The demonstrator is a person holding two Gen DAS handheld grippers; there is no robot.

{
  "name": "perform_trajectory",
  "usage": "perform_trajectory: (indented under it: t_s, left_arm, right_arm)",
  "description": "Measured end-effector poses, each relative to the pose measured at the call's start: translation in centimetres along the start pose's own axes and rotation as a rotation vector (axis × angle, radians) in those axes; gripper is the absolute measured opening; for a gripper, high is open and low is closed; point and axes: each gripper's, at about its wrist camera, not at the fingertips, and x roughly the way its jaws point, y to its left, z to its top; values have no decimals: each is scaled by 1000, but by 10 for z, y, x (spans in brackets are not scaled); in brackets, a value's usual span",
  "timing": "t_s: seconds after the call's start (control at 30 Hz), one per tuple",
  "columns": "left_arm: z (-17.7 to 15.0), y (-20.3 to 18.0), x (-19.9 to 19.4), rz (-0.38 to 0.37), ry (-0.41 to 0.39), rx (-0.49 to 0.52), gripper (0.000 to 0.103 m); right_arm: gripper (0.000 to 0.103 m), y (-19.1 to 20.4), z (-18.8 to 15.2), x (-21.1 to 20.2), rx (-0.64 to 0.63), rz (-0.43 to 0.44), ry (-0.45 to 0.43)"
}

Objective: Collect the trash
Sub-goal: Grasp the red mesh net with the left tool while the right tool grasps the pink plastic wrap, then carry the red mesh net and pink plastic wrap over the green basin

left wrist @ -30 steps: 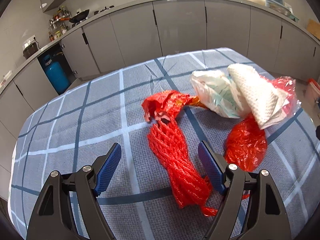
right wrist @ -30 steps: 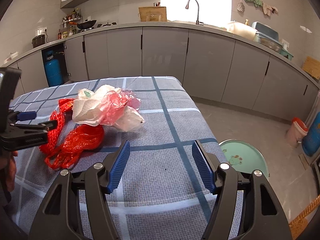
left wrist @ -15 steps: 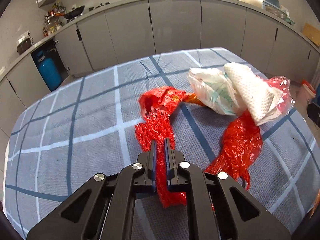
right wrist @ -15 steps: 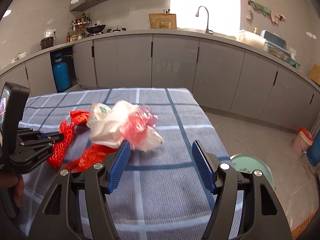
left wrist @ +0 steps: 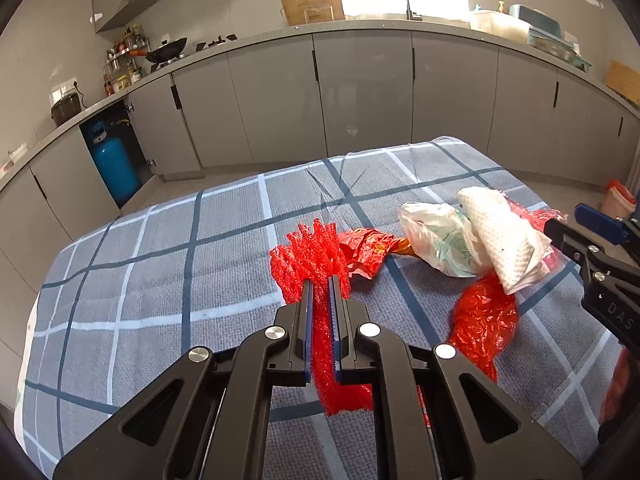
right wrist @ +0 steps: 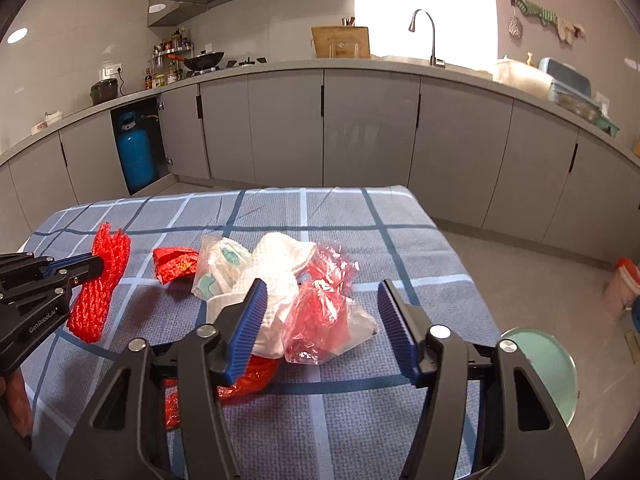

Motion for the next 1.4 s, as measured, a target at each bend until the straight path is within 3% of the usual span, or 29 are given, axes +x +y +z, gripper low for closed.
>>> perform_trajectory:
  t_s: [0.07, 0.1, 0.23, 0.53, 1.4]
  left_arm:
    - [1, 1, 0, -4, -1, 0, 8]
    - [0, 1, 0, -4, -2, 0, 8]
    - [2, 1, -4, 0, -19, 7, 8]
    - [15, -8, -25, 8, -76, 18, 8]
    - [56, -91, -59, -102, -209, 148, 8]
  right_arm:
    - [40, 0, -2, 4, 3, 9, 19]
    - [26, 0, -4, 6, 5, 14, 30]
    - [16, 0, -7, 0, -6, 11, 19]
    - [14, -7, -5, -30, -6, -19, -48]
    - [14, -47, -11, -85, 69, -83, -133]
